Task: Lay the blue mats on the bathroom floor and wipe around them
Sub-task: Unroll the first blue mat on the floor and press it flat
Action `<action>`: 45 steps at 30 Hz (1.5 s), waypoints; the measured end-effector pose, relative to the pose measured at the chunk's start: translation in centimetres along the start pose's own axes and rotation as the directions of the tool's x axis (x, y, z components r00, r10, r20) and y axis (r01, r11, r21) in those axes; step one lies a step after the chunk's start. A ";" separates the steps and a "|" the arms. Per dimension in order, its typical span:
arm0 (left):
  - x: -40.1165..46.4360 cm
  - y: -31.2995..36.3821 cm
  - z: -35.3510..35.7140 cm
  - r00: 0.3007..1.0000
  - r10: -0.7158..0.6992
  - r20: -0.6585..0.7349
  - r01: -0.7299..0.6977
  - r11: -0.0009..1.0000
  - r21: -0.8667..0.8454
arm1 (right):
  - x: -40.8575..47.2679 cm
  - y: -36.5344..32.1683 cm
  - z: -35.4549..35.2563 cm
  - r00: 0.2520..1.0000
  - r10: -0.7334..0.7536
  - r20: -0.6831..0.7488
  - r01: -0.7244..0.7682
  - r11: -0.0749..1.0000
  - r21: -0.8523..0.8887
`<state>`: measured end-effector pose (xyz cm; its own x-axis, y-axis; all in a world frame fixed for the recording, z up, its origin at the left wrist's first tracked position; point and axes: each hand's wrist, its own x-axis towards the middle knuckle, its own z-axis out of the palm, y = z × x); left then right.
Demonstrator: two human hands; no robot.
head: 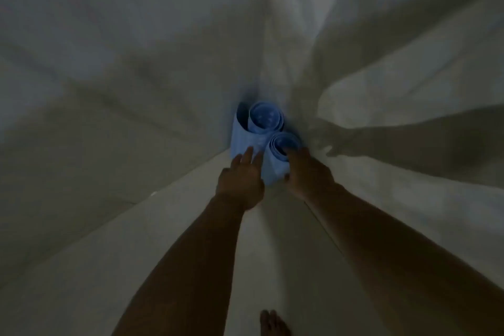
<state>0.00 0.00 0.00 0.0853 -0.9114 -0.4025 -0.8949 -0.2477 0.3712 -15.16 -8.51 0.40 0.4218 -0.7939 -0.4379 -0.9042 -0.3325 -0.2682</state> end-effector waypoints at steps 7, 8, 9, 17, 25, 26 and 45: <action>5.9 -0.3 7.5 0.993 0.100 -0.068 -0.120 0.842 -0.526 | 4.5 4.0 7.8 0.974 -0.065 -0.216 0.067 0.998 -0.001; 5.3 -0.1 8.4 0.990 0.095 -0.106 -0.139 0.815 -0.563 | 4.2 4.3 8.2 0.963 -0.094 -0.254 0.102 0.995 0.017; 4.5 0.0 9.3 0.988 0.068 -0.137 -0.136 0.799 -0.585 | 3.5 4.5 8.6 0.957 -0.120 -0.263 0.127 0.992 0.009; -6.9 -4.7 13.2 0.970 -0.074 -0.233 -0.011 0.939 -0.345 | -5.1 0.1 11.4 0.930 -0.331 -0.162 0.334 0.943 -0.005; -29.0 -11.0 13.9 0.908 -0.407 -0.100 0.340 0.855 -0.391 | -21.4 -11.2 16.9 0.898 -0.438 0.031 0.427 0.888 0.167; -32.6 -11.4 13.2 0.902 -0.418 -0.106 0.355 0.860 -0.368 | -24.4 -12.9 17.2 0.904 -0.424 0.042 0.411 0.894 0.179; -83.6 -6.2 -17.5 0.945 -0.111 -0.308 0.158 0.979 0.132 | -69.1 -39.4 -2.9 0.813 -0.578 0.075 0.562 0.743 -0.365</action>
<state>6.09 71.93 46.00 0.3149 -0.9349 -0.1636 -0.9201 -0.3430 0.1892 -8.92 57.95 43.72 0.8702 -0.4149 -0.2656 -0.4591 -0.8786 -0.1317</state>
